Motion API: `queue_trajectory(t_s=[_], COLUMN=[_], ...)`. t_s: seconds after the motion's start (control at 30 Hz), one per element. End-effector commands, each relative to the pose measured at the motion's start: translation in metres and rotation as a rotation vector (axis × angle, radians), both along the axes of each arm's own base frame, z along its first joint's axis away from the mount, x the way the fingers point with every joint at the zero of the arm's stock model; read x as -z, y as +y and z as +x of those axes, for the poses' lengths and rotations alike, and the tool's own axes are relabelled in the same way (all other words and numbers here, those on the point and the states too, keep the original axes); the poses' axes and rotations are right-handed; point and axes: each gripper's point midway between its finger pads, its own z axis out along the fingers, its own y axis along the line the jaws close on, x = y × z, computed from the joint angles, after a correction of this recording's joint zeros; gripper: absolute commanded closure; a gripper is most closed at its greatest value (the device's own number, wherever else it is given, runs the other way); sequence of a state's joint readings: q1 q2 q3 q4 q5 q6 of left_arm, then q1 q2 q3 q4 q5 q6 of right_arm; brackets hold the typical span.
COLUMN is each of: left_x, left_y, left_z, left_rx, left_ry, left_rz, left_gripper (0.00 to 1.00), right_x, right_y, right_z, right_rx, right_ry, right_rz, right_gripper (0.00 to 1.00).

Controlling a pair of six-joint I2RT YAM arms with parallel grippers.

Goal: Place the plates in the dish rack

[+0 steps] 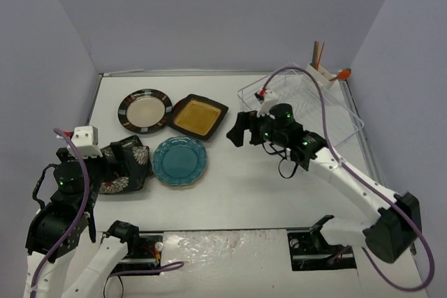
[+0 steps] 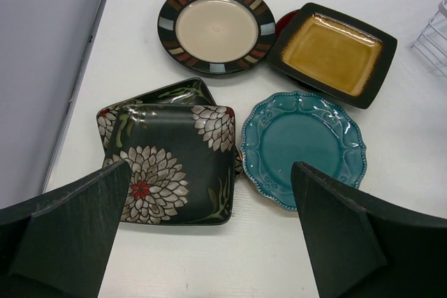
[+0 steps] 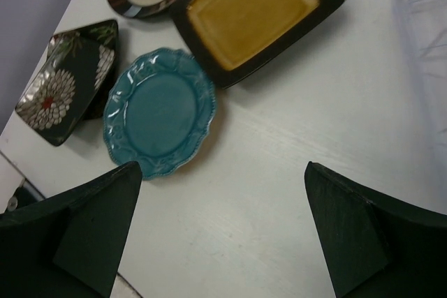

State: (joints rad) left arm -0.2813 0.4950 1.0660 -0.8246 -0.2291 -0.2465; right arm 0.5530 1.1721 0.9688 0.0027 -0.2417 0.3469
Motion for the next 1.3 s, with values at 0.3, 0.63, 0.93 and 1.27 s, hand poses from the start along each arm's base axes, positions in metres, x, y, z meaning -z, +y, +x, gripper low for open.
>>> queue_trajectory(t_s=[0.3,0.63,0.93,1.27], left_x=[0.008,0.012,0.022,0.037], left_y=[-0.009,-0.014,-0.02,-0.027], left_z=[0.001,-0.005,-0.001,0.01], left_rx=[-0.009,0.0,0.014,0.039], left_ry=[0.038,0.04,0.052,0.07], left_rz=[-0.086,-0.142,-0.166,-0.159], left_gripper=[0.03,0.03,0.03,0.03], right_x=[0.095,0.143,0.153,0.158], right_y=[0.117,0.147,0.157,0.16], right_z=[0.017,0.02,0.018,0.02], right_rx=[0.012,-0.012,-0.041,-0.049], right_ry=[0.216,0.287,0.299,0.297], right_rz=[0.102,0.102,0.125,0.12], right_gripper=[0.11,0.34,0.5,0.65])
